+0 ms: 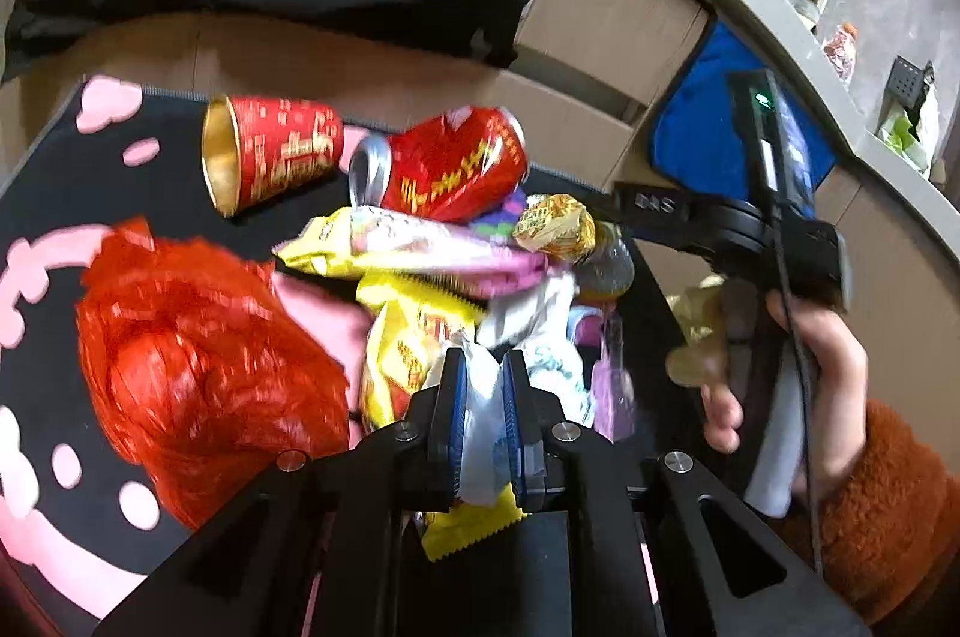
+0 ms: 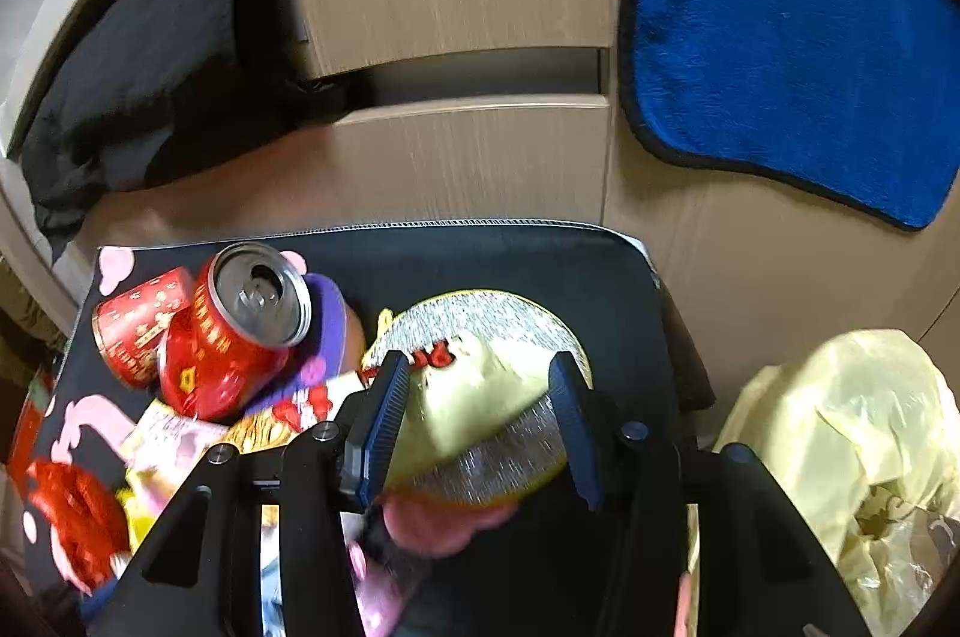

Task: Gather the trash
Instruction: 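Grasp a white snack wrapper with the right tool and lift it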

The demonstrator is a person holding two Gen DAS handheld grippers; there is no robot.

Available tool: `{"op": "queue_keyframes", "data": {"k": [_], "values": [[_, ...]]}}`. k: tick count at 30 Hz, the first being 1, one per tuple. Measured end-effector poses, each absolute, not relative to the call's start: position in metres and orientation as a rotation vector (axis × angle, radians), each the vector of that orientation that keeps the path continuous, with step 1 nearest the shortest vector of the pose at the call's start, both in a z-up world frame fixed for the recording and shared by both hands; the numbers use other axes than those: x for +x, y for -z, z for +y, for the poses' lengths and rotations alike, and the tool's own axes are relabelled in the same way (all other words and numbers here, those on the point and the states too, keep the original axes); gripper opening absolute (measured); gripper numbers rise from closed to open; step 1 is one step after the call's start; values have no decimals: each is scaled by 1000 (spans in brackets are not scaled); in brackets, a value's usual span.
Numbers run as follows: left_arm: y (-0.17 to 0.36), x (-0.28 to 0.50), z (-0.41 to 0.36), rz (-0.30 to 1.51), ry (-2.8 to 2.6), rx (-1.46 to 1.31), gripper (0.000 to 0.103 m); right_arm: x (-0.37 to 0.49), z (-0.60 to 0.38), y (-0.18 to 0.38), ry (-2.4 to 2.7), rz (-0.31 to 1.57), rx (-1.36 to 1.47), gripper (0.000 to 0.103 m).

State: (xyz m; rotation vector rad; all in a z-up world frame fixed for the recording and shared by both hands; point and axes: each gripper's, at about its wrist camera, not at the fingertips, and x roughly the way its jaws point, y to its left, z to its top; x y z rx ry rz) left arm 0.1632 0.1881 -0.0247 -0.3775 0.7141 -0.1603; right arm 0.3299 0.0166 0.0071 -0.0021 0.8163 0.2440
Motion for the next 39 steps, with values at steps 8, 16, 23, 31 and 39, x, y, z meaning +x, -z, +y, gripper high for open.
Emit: {"op": "queue_keyframes", "data": {"k": [8, 16, 23, 31, 39], "values": [[30, 159, 194, 732, 154, -400, 24, 326, 40, 11, -224, 814, -141, 49], [34, 156, 192, 757, 146, -426, 28, 313, 11, 10, -267, 842, -67, 31], [32, 157, 186, 781, 112, -442, 24, 278, -22, -13, -304, 766, -89, 26], [1, 146, 166, 763, 38, -371, 7, 244, -37, -40, -366, 694, -146, 26], [-62, 141, 155, 693, -31, -293, 6, 231, -58, -69, -420, 620, -139, 26]]}}
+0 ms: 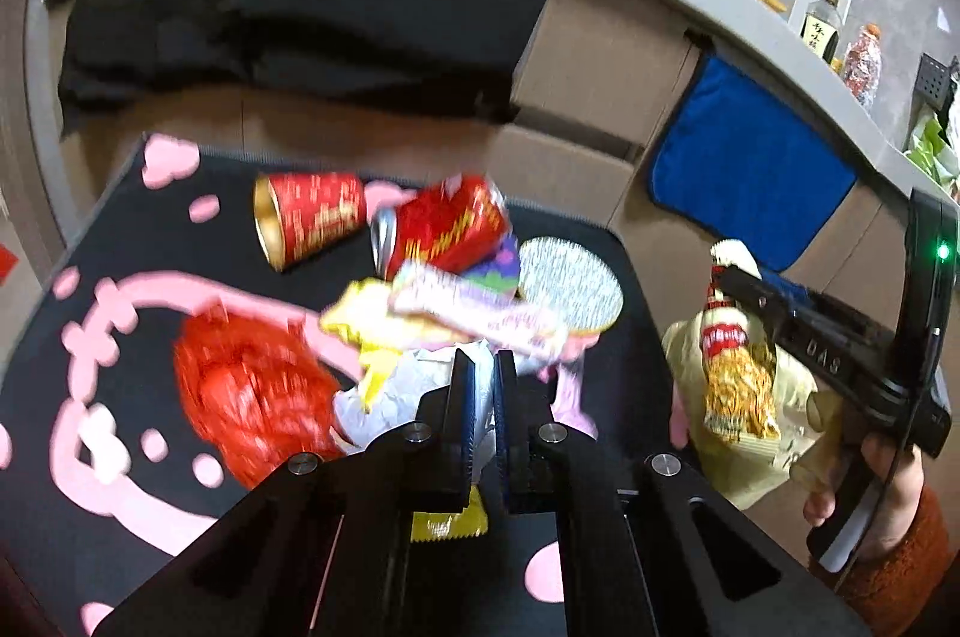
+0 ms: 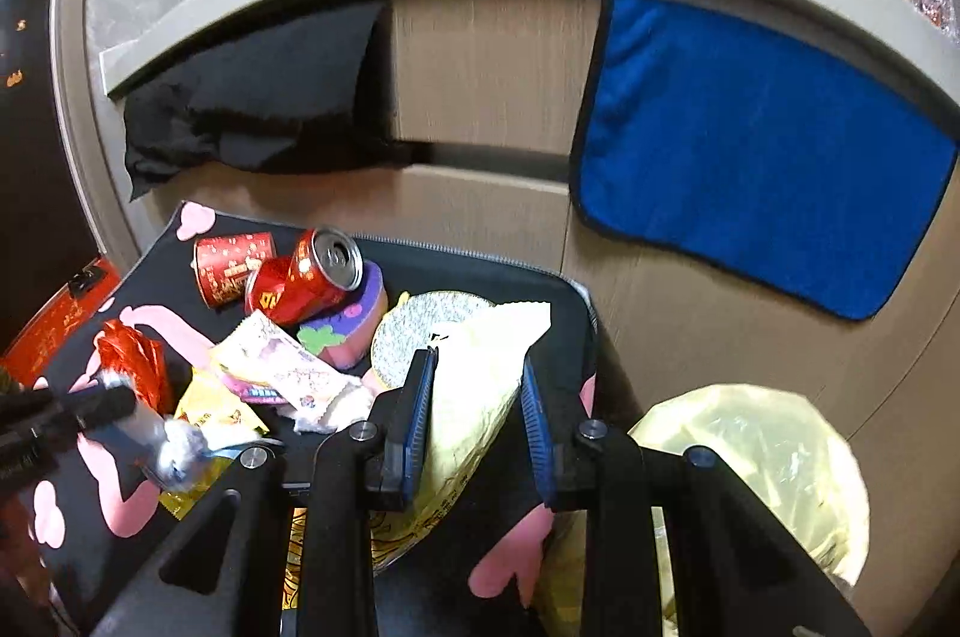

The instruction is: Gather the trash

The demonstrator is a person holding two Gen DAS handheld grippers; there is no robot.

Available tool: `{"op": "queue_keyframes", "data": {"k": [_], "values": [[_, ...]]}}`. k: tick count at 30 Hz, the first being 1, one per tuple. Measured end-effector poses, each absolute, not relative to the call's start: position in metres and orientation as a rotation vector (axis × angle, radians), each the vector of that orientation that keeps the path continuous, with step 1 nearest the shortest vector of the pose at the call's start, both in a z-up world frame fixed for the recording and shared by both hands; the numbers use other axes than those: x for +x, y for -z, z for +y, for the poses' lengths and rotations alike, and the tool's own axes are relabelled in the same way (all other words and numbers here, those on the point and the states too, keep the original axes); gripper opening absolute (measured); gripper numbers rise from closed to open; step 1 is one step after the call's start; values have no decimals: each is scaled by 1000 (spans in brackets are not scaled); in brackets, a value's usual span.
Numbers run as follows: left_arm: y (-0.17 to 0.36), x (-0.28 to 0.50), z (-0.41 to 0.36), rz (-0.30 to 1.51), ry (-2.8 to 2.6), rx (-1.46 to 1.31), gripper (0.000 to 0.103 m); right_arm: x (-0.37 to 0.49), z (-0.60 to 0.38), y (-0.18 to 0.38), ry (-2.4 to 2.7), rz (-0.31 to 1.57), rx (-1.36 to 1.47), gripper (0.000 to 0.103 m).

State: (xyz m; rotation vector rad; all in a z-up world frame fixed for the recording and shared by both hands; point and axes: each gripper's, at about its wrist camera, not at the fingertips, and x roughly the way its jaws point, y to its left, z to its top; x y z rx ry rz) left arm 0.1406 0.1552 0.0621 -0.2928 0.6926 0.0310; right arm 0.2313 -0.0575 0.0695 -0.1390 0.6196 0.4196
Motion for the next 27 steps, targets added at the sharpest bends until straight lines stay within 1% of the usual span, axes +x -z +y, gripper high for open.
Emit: {"op": "queue_keyframes", "data": {"k": [8, 14, 20, 27], "values": [[-127, 154, 128, 585, -28, -213, 6, 229, -94, -106, -409, 555, -74, 26], [-159, 163, 89, 504, 32, -210, 6, 219, -135, -141, -346, 461, -75, 26], [-164, 181, 29, 505, 132, -193, 6, 211, -189, -157, -268, 397, -66, 26], [-151, 202, -34, 537, 256, -202, 6, 210, -248, -151, -189, 396, -62, 26]]}}
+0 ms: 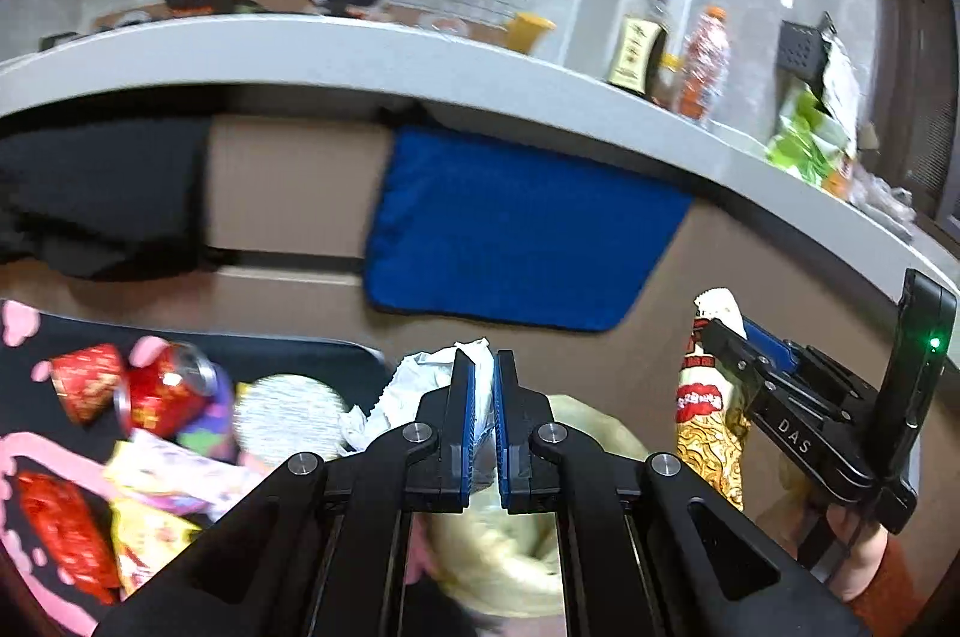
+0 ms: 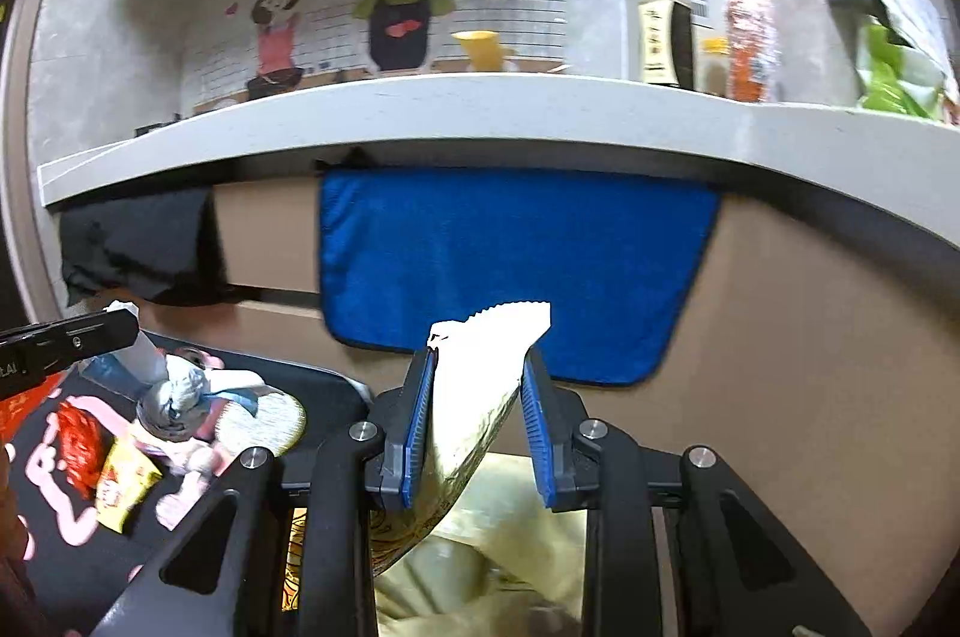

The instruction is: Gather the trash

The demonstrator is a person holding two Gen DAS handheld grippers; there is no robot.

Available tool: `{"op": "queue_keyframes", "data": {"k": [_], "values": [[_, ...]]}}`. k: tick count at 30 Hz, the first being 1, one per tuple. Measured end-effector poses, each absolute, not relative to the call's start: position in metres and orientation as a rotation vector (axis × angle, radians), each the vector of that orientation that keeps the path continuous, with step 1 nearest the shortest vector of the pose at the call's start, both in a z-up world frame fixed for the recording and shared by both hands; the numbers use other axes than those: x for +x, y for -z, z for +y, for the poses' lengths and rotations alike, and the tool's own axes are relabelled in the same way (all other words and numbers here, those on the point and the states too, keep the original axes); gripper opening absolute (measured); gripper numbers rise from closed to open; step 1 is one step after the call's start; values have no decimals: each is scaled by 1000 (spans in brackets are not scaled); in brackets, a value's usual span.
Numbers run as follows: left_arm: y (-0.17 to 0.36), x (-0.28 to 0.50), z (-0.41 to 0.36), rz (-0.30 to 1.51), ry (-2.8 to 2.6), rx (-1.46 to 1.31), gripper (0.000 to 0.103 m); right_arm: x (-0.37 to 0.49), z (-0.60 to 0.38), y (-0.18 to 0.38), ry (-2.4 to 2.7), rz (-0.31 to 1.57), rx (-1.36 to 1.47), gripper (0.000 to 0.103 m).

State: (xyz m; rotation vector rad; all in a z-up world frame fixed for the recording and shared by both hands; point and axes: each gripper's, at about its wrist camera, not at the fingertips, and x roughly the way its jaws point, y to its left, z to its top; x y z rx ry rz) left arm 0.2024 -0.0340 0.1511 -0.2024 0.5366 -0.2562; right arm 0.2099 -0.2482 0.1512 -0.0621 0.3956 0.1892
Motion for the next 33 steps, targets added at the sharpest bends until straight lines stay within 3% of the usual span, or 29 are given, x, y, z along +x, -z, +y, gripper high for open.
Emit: {"op": "queue_keyframes", "data": {"k": [10, 27, 29, 31, 32, 33], "values": [[-112, 235, -91, 619, 335, -194, 6, 222, -294, -125, -120, 443, -49, 26], [-50, 274, -126, 759, 406, -210, 6, 253, -317, -81, -92, 530, -31, 26], [-44, 279, -126, 764, 420, -228, 10, 256, -318, -76, -93, 542, -24, 26], [-41, 283, -126, 767, 415, -221, 22, 260, -319, -70, -92, 556, -14, 26], [-40, 284, -125, 768, 409, -218, 34, 262, -319, -68, -92, 562, -8, 26], [-41, 284, -122, 765, 400, -225, 38, 263, -319, -65, -92, 569, -1, 26]]}}
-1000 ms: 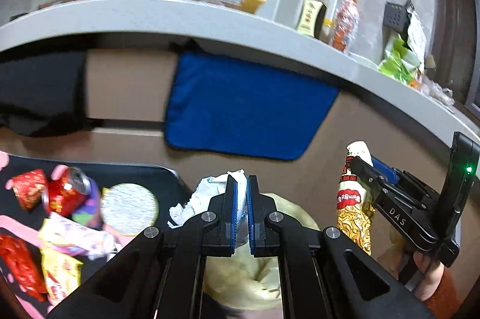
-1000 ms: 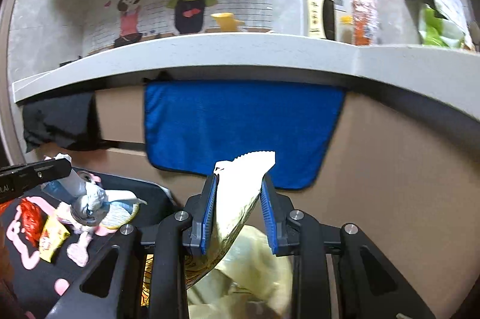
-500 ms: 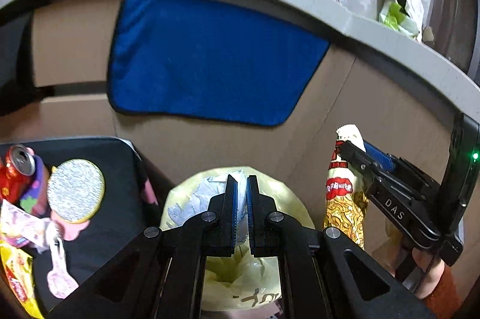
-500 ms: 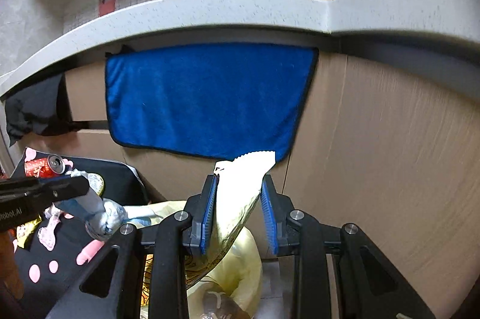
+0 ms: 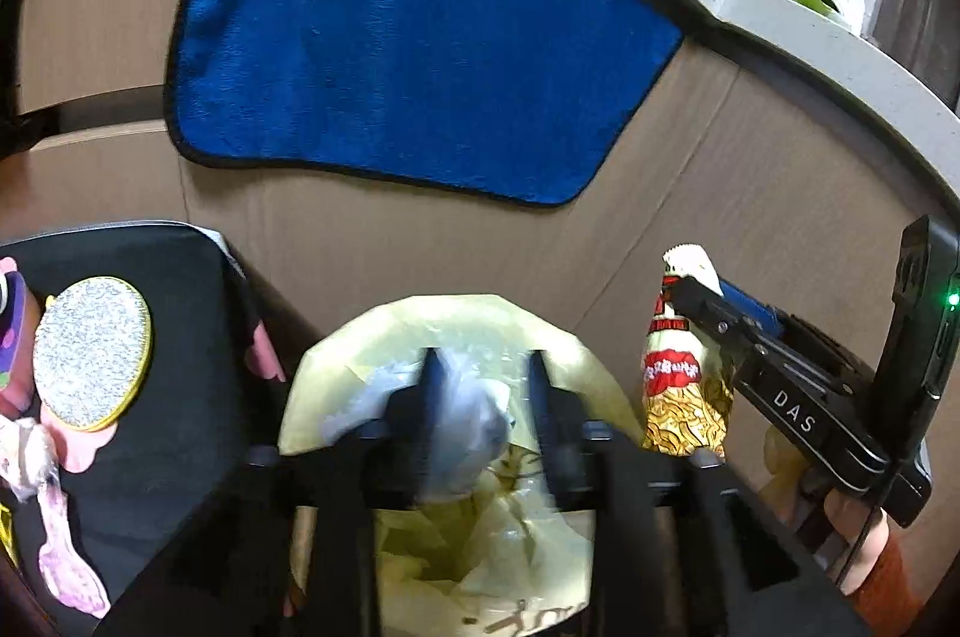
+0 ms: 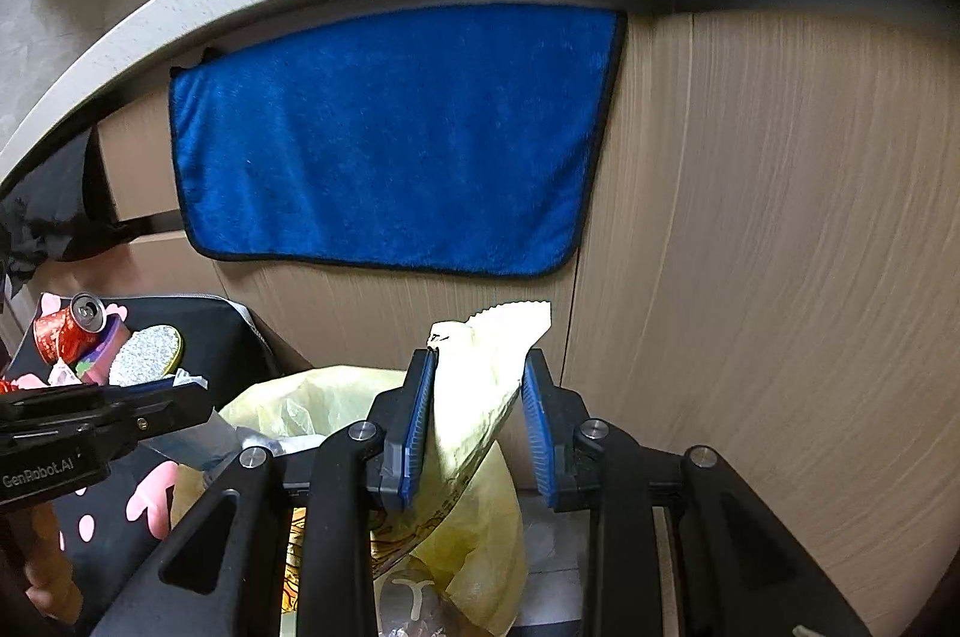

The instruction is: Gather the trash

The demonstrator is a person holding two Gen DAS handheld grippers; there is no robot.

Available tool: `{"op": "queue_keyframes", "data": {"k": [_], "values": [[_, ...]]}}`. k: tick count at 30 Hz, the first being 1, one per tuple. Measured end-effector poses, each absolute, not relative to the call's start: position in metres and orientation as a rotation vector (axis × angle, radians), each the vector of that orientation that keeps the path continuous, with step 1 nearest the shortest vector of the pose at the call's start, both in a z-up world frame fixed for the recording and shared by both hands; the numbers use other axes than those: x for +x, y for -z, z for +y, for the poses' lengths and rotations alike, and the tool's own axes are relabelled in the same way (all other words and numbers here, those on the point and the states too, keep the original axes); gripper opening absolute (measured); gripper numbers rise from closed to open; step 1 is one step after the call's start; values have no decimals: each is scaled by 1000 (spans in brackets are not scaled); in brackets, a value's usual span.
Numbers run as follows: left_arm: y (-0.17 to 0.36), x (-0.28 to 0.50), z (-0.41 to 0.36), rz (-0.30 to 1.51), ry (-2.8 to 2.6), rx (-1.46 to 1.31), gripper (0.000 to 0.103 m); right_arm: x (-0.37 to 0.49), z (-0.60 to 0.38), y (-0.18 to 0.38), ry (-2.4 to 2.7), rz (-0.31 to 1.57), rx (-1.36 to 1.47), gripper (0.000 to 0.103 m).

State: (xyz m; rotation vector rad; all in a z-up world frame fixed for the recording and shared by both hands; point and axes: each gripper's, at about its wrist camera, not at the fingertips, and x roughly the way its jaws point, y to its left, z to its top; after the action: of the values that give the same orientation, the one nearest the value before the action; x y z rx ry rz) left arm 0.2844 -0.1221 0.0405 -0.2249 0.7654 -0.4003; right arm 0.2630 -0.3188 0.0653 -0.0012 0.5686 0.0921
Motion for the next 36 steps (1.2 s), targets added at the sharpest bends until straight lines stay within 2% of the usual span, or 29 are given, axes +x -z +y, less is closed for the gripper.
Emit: {"op": "queue_keyframes", "data": {"k": [10, 19, 28, 36], "values": [[-37, 267, -50, 780, 241, -366, 40, 275, -296, -42, -124, 623, 47, 28], [-39, 218, -8, 732, 134, -303, 40, 279, -270, -32, -194, 668, 75, 38], [-49, 173, 55, 681, -5, -292, 40, 252, -258, -53, -180, 626, 91, 38], [-54, 121, 140, 666, -164, -284, 40, 219, -202, -81, -259, 591, 108, 38]]}}
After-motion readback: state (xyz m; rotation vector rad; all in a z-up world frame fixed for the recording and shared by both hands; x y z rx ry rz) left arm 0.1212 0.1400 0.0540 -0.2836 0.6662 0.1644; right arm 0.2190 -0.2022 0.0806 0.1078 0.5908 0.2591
